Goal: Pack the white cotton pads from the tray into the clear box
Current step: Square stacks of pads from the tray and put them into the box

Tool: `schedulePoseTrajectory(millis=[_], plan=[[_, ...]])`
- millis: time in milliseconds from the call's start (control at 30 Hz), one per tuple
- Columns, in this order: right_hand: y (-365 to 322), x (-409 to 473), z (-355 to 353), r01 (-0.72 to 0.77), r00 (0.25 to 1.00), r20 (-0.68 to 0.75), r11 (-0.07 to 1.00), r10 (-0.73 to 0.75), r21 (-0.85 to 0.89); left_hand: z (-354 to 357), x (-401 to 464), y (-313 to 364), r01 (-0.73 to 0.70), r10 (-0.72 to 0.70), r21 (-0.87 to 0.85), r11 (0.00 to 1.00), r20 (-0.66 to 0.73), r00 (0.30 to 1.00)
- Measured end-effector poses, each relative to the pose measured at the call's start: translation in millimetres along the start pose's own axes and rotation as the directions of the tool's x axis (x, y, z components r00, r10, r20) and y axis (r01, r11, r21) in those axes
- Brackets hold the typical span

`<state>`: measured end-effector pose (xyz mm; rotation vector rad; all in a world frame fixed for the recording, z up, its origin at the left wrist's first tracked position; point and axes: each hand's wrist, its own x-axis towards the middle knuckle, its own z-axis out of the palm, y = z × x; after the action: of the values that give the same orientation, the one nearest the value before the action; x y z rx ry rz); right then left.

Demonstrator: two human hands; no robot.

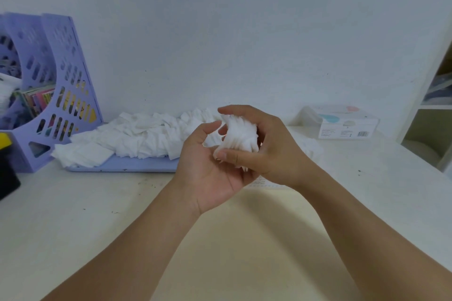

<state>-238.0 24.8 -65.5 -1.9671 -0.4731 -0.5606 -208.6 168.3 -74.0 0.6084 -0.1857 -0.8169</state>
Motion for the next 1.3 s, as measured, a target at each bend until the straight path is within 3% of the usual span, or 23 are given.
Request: schedulePoseTrajectory(millis=[133,233,633,767,1000,1167,1300], plan=[[1,-1,-5,-0.029,0.995,0.086,0.986,0.044,-0.162,8,1,1,-0.017,0.066,0.35,0.937,-0.128,0.99],[2,-2,-4,-0.033,0.988,0.139,0.979,0.063,-0.203,7,0,3,-0.016,0.111,0.461,0.887,-0.178,0.978],[5,0,-6,-0.059,0.99,0.129,0.998,0.063,-0.035,1,-1,5,-0.022,0.04,0.18,0.983,-0.097,0.994],[9,0,-6,-0.079,0.986,0.144,0.995,0.088,-0.067,-1,0,3,0.007,0.003,0.174,0.985,-0.056,0.998],[7,1,-10,-0.033,0.984,0.172,0.998,0.043,-0.056,-2,2,6,-0.06,0.067,0.105,0.993,-0.069,0.995],[16,2,-5,-0.013,0.999,0.038,0.983,0.02,-0.181,-1,2,7,-0.041,0.04,-0.009,0.999,-0.049,0.998],[14,0,12,0.013,0.998,-0.055,0.963,-0.029,-0.271,0,3,7,-0.063,0.063,0.001,0.998,-0.048,0.997]])
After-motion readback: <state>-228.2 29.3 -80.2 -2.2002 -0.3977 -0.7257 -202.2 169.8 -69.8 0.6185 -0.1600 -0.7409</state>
